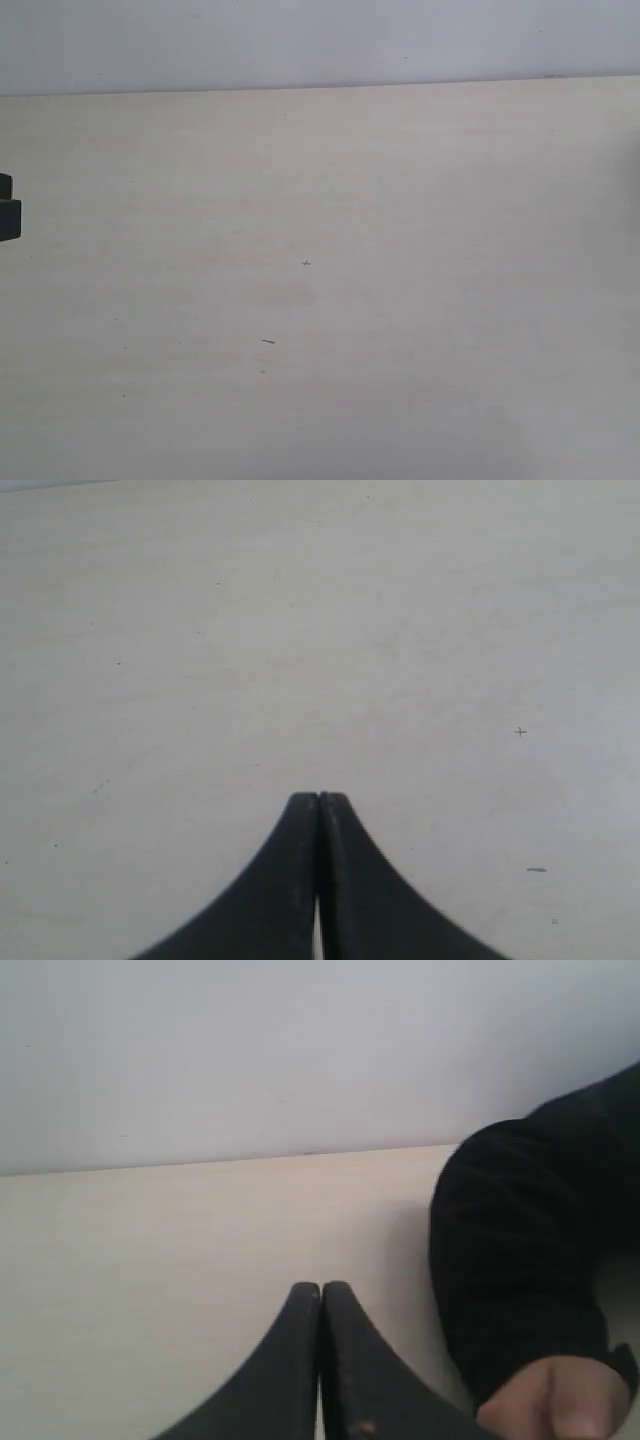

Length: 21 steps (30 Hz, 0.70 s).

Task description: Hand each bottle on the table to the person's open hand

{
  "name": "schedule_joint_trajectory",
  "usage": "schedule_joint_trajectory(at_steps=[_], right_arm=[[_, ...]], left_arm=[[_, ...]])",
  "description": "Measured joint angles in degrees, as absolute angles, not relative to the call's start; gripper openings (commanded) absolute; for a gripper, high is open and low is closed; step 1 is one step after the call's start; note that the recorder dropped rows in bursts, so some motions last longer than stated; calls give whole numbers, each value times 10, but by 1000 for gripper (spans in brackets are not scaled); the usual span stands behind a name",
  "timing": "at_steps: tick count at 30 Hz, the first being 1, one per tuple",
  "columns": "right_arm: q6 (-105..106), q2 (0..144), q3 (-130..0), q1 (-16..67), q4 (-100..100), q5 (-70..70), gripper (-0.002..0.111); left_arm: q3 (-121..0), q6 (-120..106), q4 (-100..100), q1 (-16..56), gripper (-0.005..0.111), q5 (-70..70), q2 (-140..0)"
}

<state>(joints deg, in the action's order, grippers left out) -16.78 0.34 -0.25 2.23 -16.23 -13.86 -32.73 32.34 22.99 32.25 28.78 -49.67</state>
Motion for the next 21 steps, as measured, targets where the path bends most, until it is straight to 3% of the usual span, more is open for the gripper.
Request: schedule_joint_trajectory(at_steps=[3, 14, 21], right_arm=[[-177, 3, -2, -10, -162, -139, 0], [-178, 3, -2, -11, -159, -160, 0], [-47, 3, -2, -11, -60, -163, 0]], left_arm=[[-327, 323, 230, 323, 0, 288, -497], [-327, 323, 230, 323, 0, 288, -497], [-327, 323, 230, 323, 0, 288, -497]])
